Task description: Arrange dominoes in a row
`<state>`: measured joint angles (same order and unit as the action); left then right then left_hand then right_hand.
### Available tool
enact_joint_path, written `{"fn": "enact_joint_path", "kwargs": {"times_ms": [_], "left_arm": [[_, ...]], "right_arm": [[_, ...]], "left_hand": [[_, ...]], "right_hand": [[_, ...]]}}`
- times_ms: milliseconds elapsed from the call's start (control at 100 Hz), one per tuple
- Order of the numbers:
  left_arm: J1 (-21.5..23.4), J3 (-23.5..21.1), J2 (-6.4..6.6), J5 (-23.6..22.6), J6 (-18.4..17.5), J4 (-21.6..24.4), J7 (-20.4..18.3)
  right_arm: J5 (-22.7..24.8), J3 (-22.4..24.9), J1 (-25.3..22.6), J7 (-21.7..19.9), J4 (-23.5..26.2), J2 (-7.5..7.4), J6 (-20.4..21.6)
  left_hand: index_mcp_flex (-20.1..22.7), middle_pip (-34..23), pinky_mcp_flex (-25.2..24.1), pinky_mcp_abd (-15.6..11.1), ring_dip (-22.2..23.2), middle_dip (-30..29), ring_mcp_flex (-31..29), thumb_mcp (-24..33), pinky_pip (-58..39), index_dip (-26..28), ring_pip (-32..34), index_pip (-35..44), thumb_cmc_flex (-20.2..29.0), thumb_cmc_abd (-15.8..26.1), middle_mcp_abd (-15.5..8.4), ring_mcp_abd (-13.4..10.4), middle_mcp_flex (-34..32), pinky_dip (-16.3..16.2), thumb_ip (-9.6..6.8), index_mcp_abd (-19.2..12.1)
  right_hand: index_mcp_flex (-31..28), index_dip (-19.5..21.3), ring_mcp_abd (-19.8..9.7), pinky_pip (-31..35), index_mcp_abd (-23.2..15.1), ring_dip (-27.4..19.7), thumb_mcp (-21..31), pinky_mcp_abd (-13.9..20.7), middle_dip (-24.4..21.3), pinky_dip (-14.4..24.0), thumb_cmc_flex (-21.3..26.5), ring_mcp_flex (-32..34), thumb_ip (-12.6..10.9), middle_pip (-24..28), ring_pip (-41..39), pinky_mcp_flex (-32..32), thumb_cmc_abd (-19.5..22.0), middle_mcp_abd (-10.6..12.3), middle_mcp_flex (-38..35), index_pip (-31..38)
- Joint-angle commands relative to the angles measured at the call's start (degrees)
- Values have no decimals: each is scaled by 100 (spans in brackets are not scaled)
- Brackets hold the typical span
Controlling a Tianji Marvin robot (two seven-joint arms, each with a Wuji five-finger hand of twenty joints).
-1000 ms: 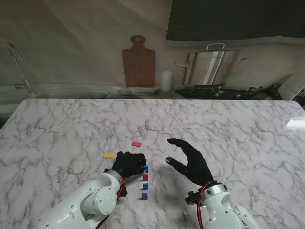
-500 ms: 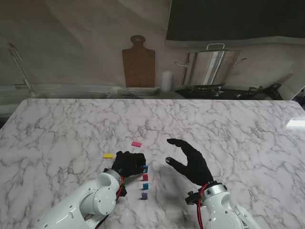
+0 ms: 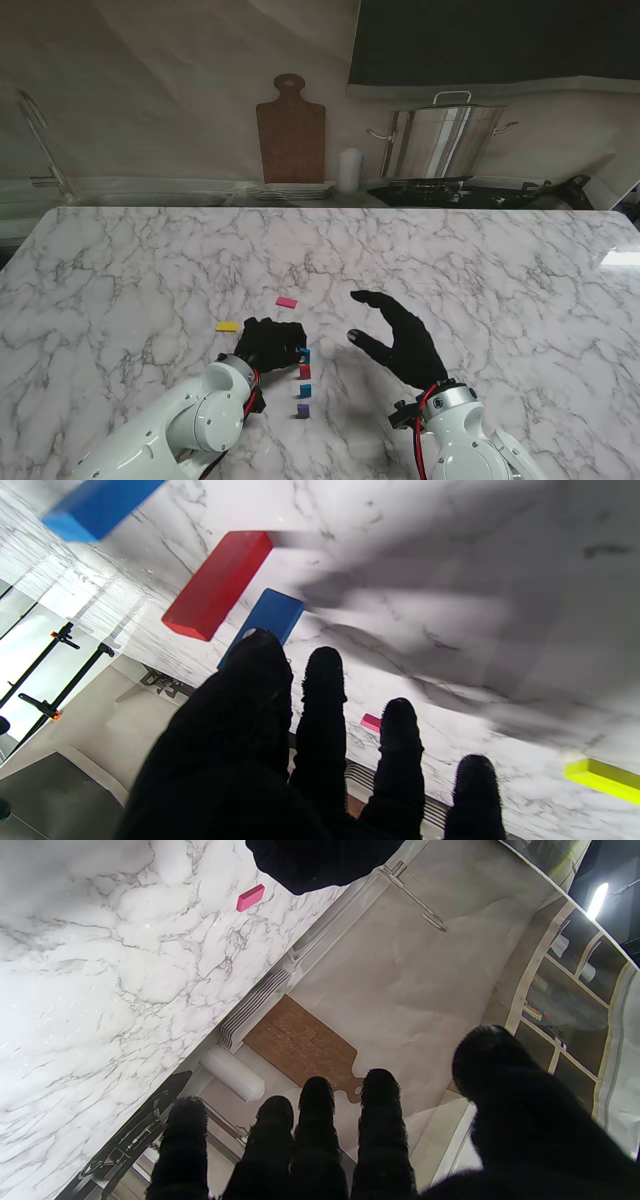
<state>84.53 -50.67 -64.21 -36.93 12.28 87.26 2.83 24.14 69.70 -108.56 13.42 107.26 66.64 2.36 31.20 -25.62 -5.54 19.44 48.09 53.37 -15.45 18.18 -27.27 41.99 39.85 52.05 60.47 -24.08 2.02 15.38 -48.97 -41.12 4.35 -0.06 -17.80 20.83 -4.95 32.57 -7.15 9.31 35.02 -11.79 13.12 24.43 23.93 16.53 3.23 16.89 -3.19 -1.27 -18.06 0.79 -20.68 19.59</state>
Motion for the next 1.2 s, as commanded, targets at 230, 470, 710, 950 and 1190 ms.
{"fn": "enact_joint_path", "kwargs": {"times_ms": [230, 470, 710, 950, 1190], "left_arm": [[-6, 17, 13, -6, 4, 25, -147], [-9, 9, 29, -39, -9, 39, -194], [0, -1, 42, -71, -13, 58, -226], [6, -12, 50, -62, -49, 65, -256], [11, -22, 51, -55, -47, 79, -266]], "right_arm": [[-6, 7, -25, -6, 6, 7, -34], [-9, 9, -29, -14, 11, 5, -37], [-5, 12, -38, -18, 21, 4, -37], [-3, 6, -33, -15, 18, 4, -39], [-7, 8, -37, -17, 21, 4, -38]], "left_hand": [[-159, 141, -90, -93, 55, 44, 219, -1, 181, -597, -66, -646, 222, 131, -1, 21, 299, -186, -126, 119], [-47, 65, -85, -99, 47, -108, 246, 149, 235, -927, -88, -1211, 136, 50, 4, 28, 412, -231, -113, 187], [73, -44, -88, -102, 40, -236, 280, 327, 272, -992, -107, -1504, 56, -4, 28, 39, 535, -246, -77, 139], [238, -380, -105, -95, 49, -363, 323, 97, 382, -586, -125, -513, -6, -20, 89, 74, 716, -281, -80, -173], [230, -624, -120, -104, 65, -497, 357, -36, 453, -295, -132, 35, -103, 57, 105, 85, 841, -348, -93, -176]], "right_hand": [[95, 76, -93, 55, -59, -61, 136, 6, 38, 75, 155, 131, -131, 74, 31, 13, 109, 14, 52, 61], [98, 77, -96, 52, -60, -60, 141, 8, 38, 73, 158, 132, -129, 76, 30, 11, 101, 24, 50, 61], [99, 78, -95, 53, -60, -60, 151, 7, 39, 73, 159, 138, -128, 78, 28, 15, 93, 22, 50, 64], [97, 78, -94, 52, -53, -60, 159, 5, 38, 72, 157, 137, -127, 78, 28, 15, 90, 23, 56, 66], [99, 77, -104, 50, -52, -60, 158, 11, 36, 71, 157, 137, -127, 77, 29, 14, 91, 18, 56, 63]]}}
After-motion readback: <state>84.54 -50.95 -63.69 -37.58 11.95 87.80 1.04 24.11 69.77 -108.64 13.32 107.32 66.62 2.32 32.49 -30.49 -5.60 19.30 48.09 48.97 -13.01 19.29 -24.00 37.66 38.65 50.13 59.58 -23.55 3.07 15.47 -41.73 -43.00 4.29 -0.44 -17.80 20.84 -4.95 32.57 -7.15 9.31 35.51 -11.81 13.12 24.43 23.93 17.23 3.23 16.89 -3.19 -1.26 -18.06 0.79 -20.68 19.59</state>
